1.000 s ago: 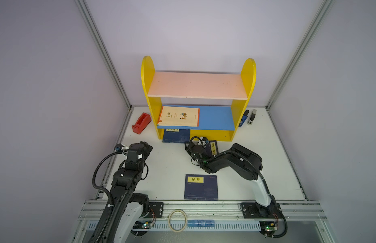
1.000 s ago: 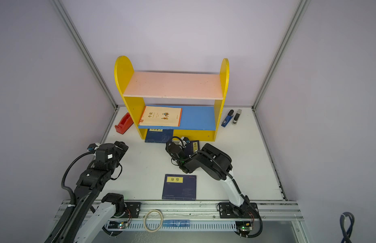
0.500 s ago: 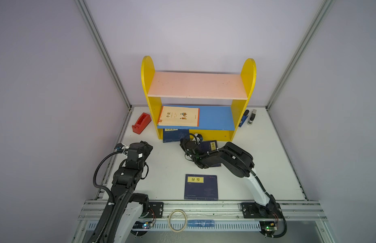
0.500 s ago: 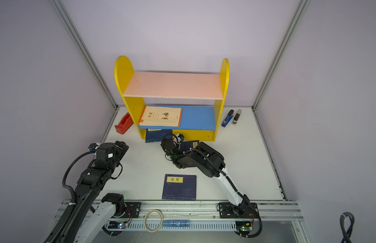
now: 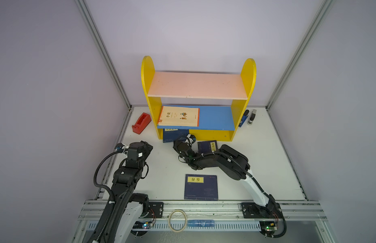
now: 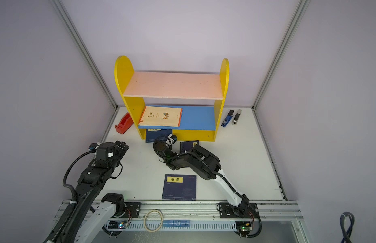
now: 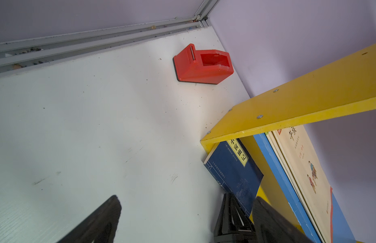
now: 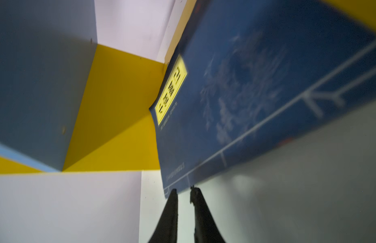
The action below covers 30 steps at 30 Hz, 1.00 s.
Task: Stacking books/files
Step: Place the book on the bookshelf.
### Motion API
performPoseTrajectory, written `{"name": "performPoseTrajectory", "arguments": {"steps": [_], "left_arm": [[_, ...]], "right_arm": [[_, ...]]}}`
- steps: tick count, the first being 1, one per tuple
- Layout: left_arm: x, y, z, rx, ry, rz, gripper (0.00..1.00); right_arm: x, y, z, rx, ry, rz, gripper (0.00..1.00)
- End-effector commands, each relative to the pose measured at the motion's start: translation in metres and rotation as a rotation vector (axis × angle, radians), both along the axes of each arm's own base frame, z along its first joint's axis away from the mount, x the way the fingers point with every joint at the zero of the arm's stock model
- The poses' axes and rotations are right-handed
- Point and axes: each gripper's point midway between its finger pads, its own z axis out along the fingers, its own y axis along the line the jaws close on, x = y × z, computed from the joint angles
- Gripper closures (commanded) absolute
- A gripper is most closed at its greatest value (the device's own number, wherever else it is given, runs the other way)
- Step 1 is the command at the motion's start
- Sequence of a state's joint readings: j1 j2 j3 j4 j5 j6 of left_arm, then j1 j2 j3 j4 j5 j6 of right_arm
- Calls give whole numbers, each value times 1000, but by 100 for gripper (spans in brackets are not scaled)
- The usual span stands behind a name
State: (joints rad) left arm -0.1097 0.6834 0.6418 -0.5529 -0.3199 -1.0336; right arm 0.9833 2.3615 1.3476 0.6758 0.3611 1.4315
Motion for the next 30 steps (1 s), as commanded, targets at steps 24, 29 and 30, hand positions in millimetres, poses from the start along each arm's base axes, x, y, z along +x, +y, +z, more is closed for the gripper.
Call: {"name": "performPoseTrajectory", "arguments": {"steps": [24,29,30], "left_arm": [[1,1,7,-16,-26,-5,0],[1,1,6,-20,-25,-9,0],[1,1,7,-20,-25,-9,0]], "right_arm": [[31,48,-41,7,64,-36,93],[42,56,-45,9,86,-22,95],[42,56,-46,8,89,-20,95]]}}
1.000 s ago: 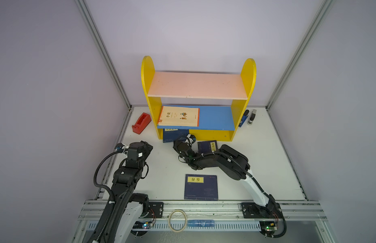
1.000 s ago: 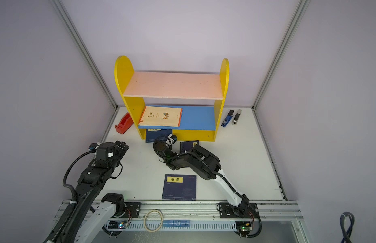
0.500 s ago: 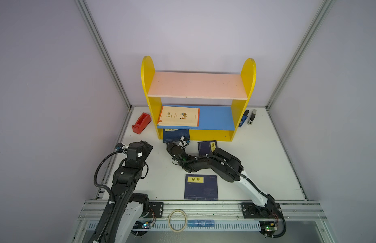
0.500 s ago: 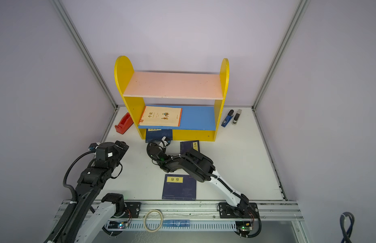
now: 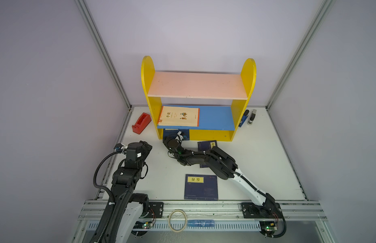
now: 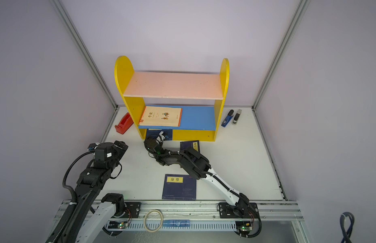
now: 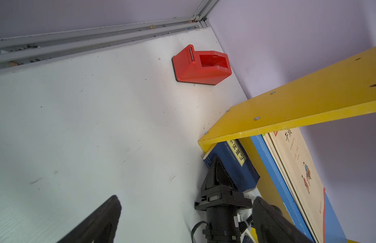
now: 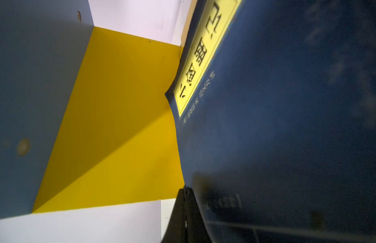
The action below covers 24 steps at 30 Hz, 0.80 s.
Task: Stacking books/files
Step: Place the book on the bookshelf.
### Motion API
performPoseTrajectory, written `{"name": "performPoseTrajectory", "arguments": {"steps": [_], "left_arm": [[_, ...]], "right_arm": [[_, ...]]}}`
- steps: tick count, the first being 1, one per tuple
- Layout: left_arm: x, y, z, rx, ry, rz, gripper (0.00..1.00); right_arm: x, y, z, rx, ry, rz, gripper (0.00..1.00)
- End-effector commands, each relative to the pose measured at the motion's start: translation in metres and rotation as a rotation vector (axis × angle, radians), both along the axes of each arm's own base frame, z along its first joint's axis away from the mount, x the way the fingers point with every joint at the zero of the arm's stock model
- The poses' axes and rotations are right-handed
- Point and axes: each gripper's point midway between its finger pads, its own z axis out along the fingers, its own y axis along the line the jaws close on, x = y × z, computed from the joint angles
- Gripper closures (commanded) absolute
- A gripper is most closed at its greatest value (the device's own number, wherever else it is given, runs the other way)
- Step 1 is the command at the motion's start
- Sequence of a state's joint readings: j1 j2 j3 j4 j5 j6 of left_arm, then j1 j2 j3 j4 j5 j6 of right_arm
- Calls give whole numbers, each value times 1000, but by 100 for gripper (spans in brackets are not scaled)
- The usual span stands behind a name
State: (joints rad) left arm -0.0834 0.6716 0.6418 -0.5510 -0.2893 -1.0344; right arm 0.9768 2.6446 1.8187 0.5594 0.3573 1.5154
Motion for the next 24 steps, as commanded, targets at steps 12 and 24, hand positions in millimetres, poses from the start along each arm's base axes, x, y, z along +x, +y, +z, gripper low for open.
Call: {"name": "performPoseTrajectory", "arguments": {"steps": [12,24], "left_arm": [[4,-2,1,-13,-7,-15,0],[4,-2,-1,-19,-1,-15,0]], "right_arm": [[-80,-41,0,-197,-6,-172,51],[-80,-50,-33,-232,161,-250,46]]}}
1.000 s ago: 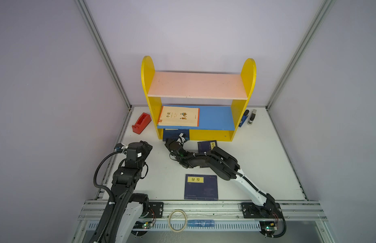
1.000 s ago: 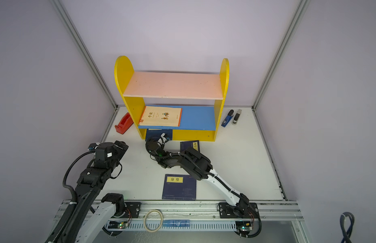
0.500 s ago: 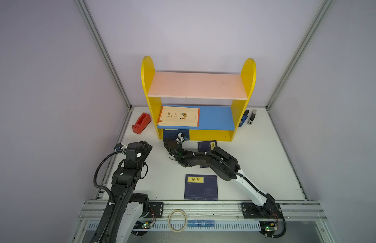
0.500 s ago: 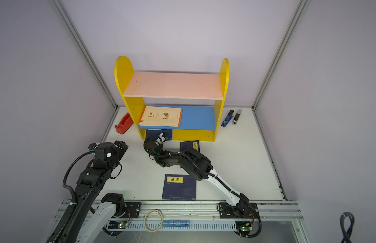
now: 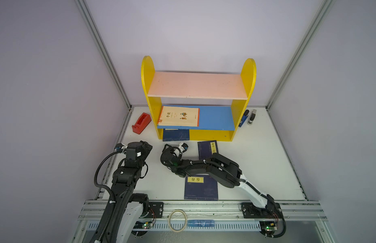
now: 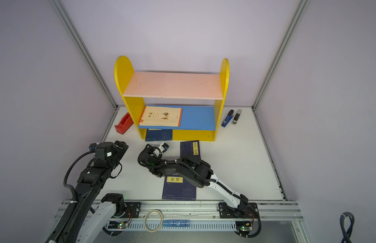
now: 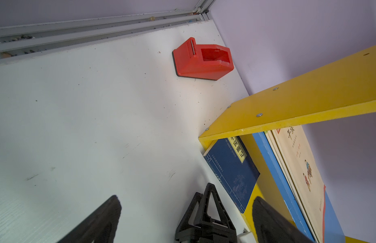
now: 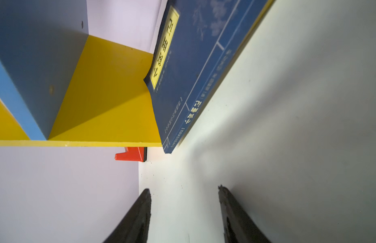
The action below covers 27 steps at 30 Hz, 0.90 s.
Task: Stacking books/files
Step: Place the book on the bookshelf.
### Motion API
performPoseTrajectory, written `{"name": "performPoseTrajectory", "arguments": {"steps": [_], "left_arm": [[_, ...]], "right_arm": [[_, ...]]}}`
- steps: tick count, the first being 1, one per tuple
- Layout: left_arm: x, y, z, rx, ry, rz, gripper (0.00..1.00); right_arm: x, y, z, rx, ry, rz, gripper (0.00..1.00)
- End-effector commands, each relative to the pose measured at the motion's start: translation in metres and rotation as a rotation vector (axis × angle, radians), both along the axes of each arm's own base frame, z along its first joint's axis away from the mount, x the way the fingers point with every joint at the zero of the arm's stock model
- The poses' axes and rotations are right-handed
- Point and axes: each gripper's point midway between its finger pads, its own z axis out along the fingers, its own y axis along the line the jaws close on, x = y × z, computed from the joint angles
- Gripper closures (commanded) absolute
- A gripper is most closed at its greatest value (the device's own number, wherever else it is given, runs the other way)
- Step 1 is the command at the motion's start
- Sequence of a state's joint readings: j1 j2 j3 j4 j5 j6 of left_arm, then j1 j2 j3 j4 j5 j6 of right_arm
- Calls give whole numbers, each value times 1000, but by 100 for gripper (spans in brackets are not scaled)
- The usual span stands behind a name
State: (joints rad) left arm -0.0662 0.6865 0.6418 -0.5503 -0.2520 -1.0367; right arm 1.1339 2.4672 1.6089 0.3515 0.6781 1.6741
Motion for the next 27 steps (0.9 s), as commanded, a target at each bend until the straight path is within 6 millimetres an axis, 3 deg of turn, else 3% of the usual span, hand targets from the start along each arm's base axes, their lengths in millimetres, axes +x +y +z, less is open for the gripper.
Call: {"name": "performPoseTrajectory", "arguments": {"steps": [1,10,16,27], "left_arm": [[3,0,3,3,-13,-3,0],[3,0,3,0,-10,-4,0],[2,0,4,-3,-14,-4,0],[2,1,4,-4,-14,-2,0]], "right_arm": [[0,-24,-27,-89,91,-60,47],[30,-18,-46,-33,157,-6,68],[42,-16,-44,-33,140,-2,81],[61,8,-46,-35,133,53,88]]}}
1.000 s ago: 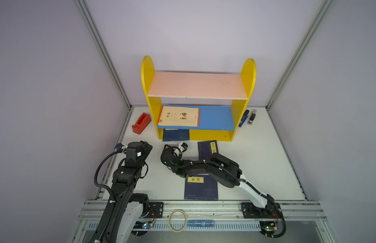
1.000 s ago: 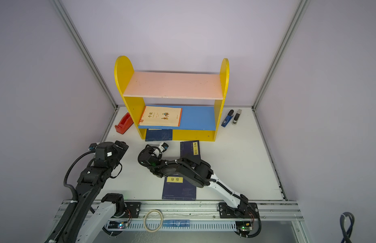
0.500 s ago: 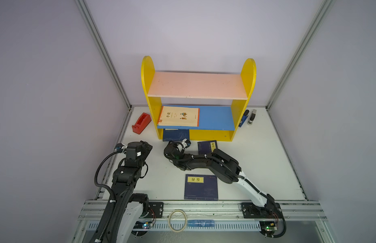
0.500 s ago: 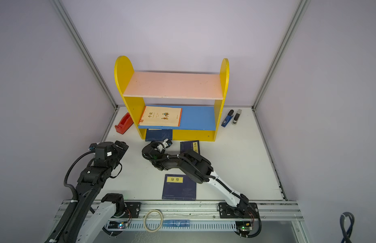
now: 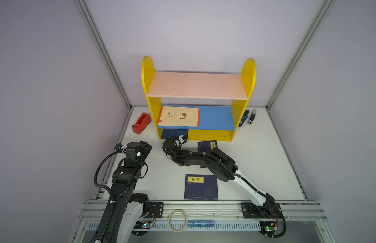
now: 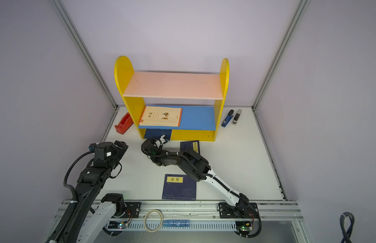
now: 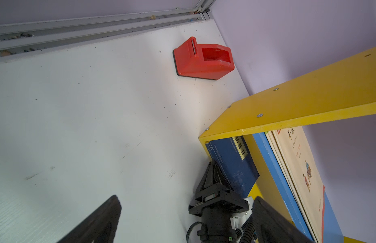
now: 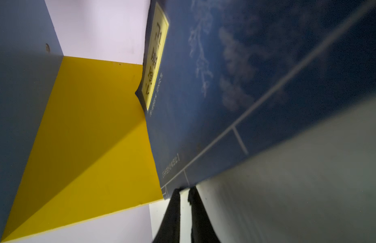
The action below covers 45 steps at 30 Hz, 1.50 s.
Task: Stacking books/files
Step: Place the book on the bookshelf.
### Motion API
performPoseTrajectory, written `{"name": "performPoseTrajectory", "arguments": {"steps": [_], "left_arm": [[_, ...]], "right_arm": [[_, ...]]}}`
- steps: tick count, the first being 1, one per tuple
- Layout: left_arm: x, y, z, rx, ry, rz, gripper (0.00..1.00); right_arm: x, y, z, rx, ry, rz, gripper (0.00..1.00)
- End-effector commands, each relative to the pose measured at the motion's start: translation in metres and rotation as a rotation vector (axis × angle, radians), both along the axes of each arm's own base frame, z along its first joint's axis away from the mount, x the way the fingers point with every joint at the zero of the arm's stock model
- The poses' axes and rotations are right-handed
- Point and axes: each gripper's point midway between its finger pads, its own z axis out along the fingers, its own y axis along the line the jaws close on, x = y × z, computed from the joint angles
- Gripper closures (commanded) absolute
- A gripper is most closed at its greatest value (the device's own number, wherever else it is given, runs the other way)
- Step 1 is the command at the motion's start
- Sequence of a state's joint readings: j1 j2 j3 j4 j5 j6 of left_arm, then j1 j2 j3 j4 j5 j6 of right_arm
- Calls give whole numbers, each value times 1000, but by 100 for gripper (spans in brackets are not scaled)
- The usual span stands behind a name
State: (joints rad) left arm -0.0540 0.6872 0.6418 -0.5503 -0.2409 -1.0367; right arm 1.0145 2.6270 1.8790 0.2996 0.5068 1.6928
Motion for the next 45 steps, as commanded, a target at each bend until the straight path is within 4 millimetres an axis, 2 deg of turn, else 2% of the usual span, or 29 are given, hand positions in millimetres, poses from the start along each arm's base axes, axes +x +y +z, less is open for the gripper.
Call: {"name": "performPoseTrajectory", "arguments": {"steps": [1,7,10,14,18,21,25,29,36,39,43,45], "left_arm": [[2,0,4,2,-16,-5,0],[3,-1,3,0,-13,-6,0],[3,-1,2,-1,-8,-9,0],[4,-1,1,-3,-8,-10,0],[4,-1,1,-4,-7,-10,0],[4,-1,1,-5,-7,-10,0],[4,-1,1,-6,-8,-9,0],[4,-1,1,-6,-7,-10,0],[4,-1,1,-6,-6,-9,0],[4,-1,1,-6,-7,-10,0],[4,-1,1,-7,-5,-10,0],[4,-1,0,-6,-4,-10,0]], "right_arm": [[-6,-8,-38,-140,80,37,88],[-7,-6,-33,-131,76,72,88],[-12,-12,-17,-134,37,98,80],[-23,-41,0,-149,-19,76,74],[-29,-82,10,-143,-71,16,74],[-28,-104,10,-125,-82,-11,74],[-22,-123,-2,-83,-57,-32,74],[-11,-119,-13,-45,-35,12,86],[-3,-115,-28,-31,0,23,92],[-1,-118,-30,-32,8,20,94],[-4,-116,-24,-17,1,34,94],[-7,-116,-18,-20,-6,44,89]]}}
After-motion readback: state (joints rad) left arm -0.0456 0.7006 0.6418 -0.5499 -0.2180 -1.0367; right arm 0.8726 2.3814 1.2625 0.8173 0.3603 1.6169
